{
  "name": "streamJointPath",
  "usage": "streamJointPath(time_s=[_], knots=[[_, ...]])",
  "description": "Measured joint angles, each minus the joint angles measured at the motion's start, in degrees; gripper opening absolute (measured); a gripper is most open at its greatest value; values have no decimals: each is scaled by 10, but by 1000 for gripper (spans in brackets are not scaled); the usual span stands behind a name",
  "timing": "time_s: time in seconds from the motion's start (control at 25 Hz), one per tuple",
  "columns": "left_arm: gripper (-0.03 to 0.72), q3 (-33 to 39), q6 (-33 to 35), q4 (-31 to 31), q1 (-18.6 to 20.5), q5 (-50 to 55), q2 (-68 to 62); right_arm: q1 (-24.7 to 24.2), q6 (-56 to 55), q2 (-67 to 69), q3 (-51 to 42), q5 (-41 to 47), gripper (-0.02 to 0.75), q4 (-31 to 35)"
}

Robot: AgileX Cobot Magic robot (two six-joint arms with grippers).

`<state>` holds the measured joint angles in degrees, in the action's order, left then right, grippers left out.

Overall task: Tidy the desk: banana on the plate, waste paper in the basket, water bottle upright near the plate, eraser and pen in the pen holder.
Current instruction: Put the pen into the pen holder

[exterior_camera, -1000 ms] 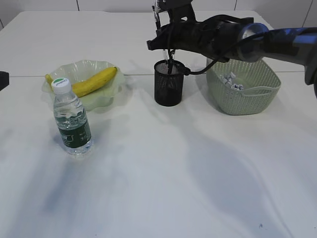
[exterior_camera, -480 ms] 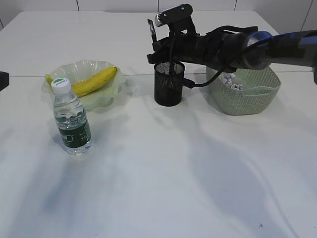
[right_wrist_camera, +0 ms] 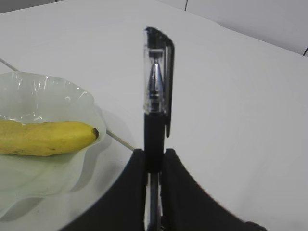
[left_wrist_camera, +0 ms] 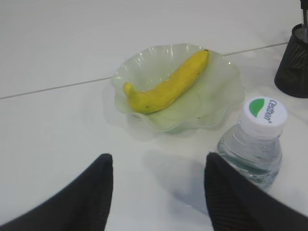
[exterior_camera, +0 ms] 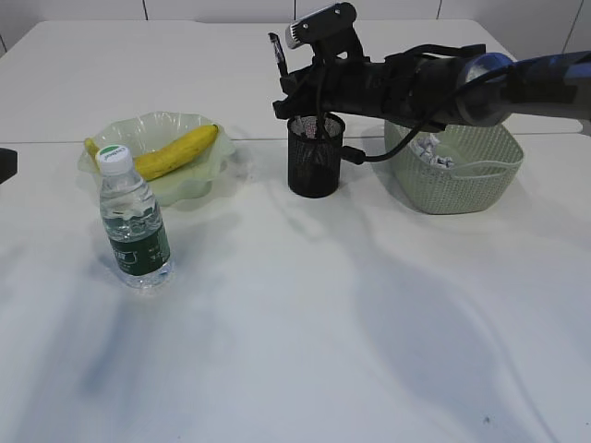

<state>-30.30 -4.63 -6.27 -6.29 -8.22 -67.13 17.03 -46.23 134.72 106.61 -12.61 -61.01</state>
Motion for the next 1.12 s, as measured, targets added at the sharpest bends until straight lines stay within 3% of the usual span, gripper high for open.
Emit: streamJointPath(time_s=[0.32,1.12], knots=[[428,0,0,0,0,2,0,-5,-9,0,0,-8,43,-37],[426,0,0,0,0,-10,0,-13,-23,0,0,-4,43,-41]])
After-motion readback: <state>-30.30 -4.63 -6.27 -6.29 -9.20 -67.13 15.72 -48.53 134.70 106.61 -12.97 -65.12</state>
